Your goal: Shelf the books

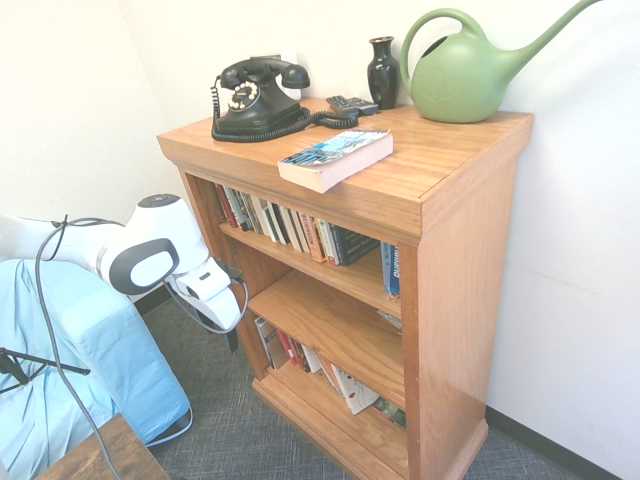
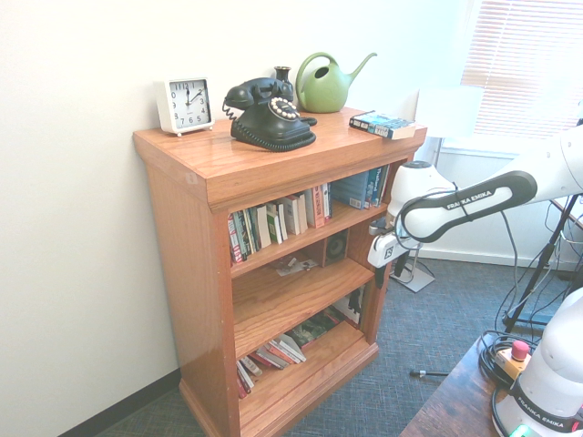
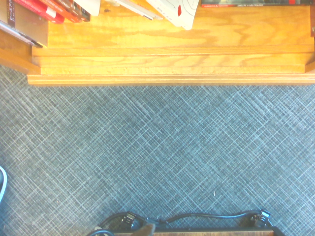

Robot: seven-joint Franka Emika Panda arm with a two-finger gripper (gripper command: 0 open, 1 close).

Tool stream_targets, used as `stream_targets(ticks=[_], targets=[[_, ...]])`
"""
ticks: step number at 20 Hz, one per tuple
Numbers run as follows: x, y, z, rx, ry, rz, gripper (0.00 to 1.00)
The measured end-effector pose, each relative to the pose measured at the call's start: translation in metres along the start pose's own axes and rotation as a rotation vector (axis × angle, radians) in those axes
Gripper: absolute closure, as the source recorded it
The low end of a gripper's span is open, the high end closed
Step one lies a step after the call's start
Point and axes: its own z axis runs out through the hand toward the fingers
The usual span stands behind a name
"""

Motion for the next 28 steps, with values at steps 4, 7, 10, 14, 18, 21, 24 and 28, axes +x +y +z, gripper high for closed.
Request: stream_targets(ticks=[4,7,10,14,18,21,24,28], targets=[[0.002,0.002,0.000,-0.017,0.021,0.001,0.00],[0.006,0.007,-0.010,-0.039,0.080,0.010,0.00],[0.007,0.016,-0.028,-0.089,0.162,0.024,0.00],[0.010,0.035,-0.071,-0.196,0.327,0.050,0.00],[0.017,0.051,-0.162,-0.300,0.520,0.082,0.00],[0.021,0.051,-0.225,-0.392,0.673,0.103,0.00],[0.025,0.045,-0.264,-0.495,0.773,0.123,0.00],[0.035,0.027,-0.288,-0.614,0.848,0.125,0.00]])
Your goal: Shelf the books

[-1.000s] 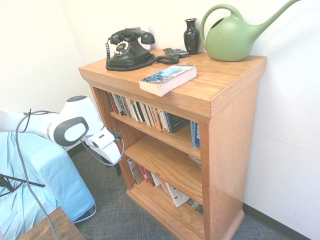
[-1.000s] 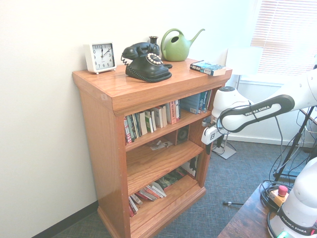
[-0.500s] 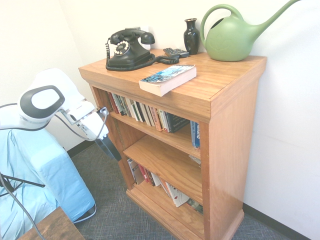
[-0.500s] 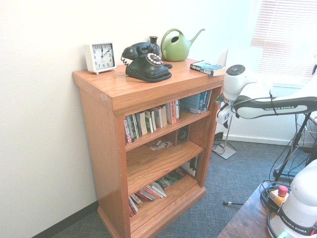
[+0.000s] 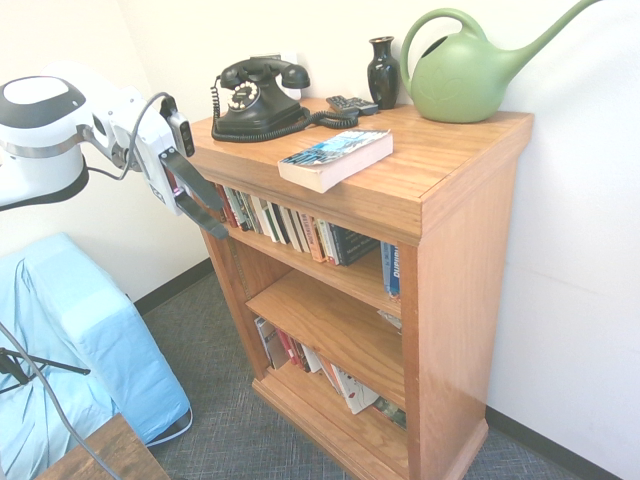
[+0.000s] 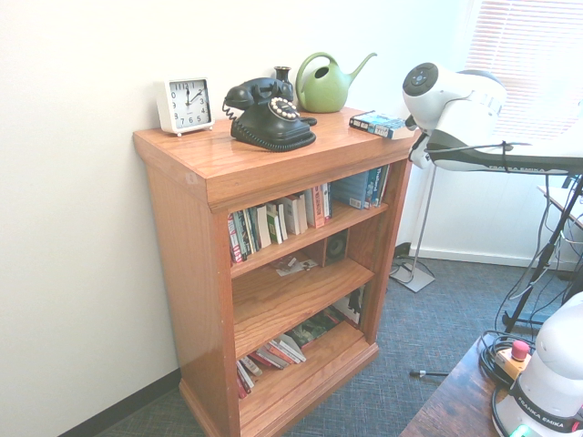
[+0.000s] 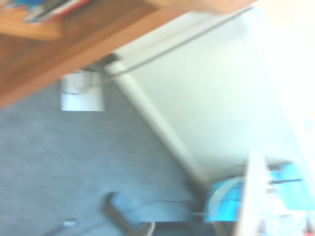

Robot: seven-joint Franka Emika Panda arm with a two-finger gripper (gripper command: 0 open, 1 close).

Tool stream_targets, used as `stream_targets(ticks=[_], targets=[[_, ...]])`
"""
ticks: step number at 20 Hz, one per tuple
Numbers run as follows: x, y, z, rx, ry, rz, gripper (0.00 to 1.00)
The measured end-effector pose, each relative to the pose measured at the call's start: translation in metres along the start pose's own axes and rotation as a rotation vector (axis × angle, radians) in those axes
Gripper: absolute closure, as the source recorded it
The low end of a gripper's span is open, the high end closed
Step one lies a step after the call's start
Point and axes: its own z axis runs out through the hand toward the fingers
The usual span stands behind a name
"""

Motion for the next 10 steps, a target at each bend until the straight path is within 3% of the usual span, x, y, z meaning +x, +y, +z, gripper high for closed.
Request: stream_targets(ticks=[10], targets=[[0.019,-0.060,0.015,-0.194,0.126,-0.080,0.00]])
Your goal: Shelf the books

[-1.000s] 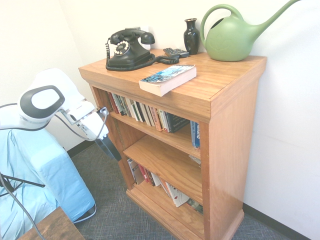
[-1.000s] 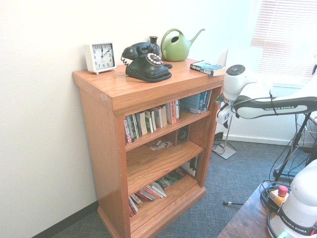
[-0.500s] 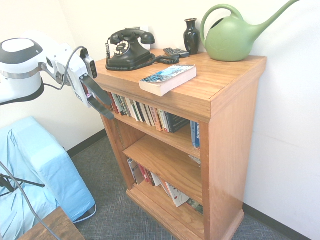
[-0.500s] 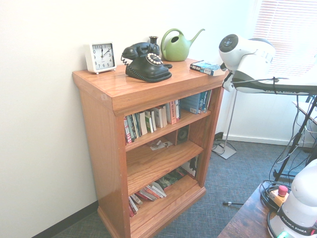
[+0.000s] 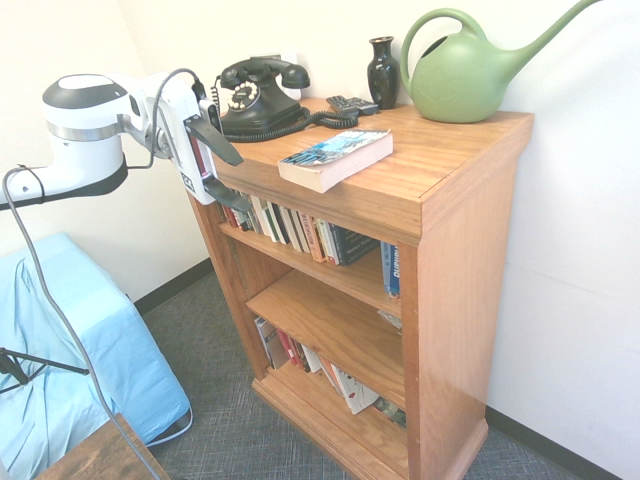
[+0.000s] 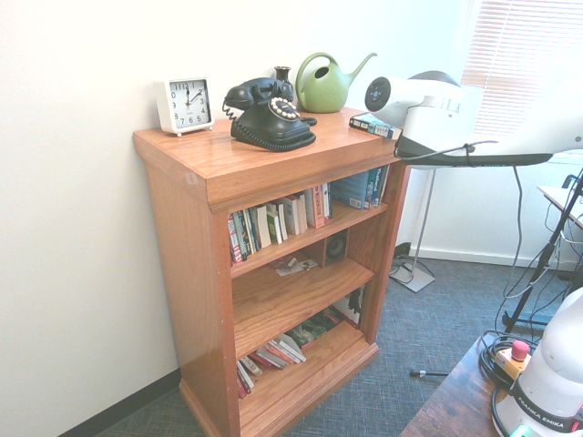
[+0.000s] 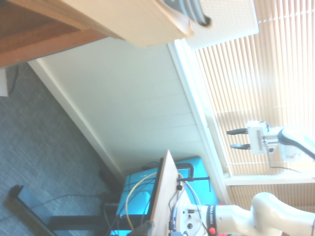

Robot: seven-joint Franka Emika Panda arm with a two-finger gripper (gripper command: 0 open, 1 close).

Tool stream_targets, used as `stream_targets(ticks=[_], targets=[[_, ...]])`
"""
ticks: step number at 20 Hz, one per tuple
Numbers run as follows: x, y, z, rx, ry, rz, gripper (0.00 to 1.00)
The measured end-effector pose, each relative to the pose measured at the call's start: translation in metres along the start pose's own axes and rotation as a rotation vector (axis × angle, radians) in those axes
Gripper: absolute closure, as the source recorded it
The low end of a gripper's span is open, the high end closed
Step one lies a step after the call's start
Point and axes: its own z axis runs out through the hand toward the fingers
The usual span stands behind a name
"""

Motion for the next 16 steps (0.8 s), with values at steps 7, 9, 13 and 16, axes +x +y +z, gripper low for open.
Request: stream_targets(ticks=[7,9,13,16], targets=[[0.004,-0.050,0.003,-0.050,0.057,-0.037,0.00],[0.005,-0.063,0.004,-0.056,0.066,-0.045,0.00],[0.009,-0.078,0.016,-0.082,0.076,-0.043,0.00],[0.015,-0.082,0.015,-0.083,0.085,-0.035,0.00]])
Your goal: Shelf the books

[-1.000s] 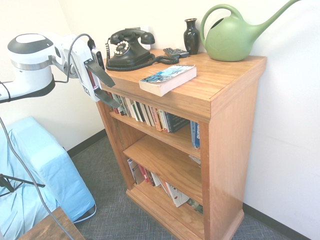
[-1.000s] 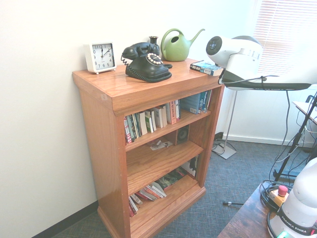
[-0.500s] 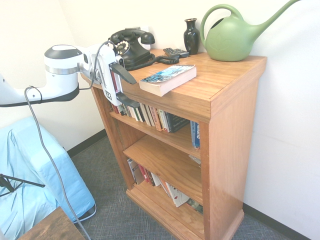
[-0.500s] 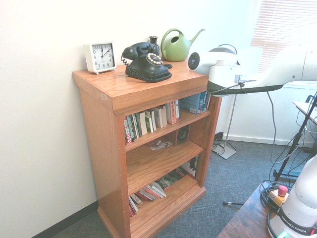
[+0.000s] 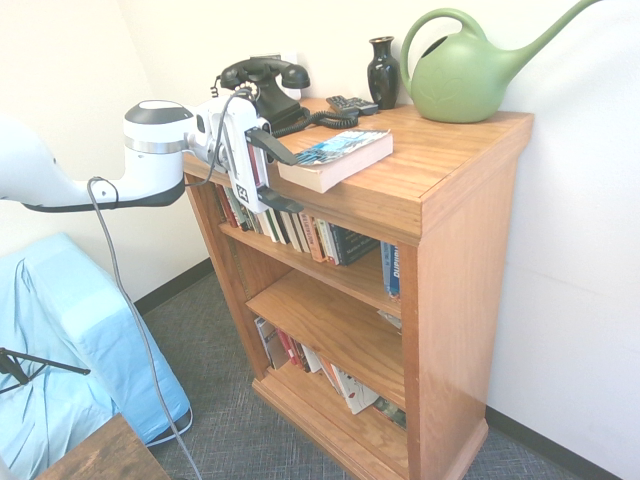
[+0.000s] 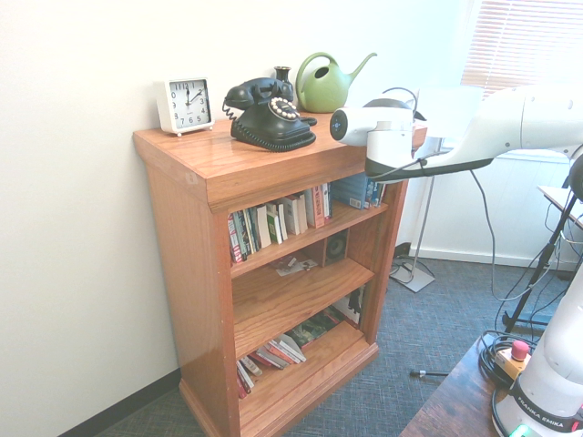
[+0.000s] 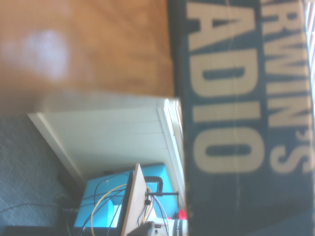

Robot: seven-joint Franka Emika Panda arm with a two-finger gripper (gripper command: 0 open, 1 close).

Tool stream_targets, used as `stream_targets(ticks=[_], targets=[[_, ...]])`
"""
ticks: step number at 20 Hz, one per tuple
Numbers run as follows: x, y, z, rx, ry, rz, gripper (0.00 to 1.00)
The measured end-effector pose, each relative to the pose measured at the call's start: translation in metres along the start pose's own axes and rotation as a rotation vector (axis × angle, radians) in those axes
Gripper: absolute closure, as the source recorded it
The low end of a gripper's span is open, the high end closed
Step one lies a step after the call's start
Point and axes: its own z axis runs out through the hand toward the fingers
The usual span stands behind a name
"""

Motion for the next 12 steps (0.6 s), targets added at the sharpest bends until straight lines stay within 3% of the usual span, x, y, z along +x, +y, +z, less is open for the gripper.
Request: stream_targets(ticks=[12], targets=[[0.019,-0.009,0.005,0.002,0.012,0.023,0.00]])
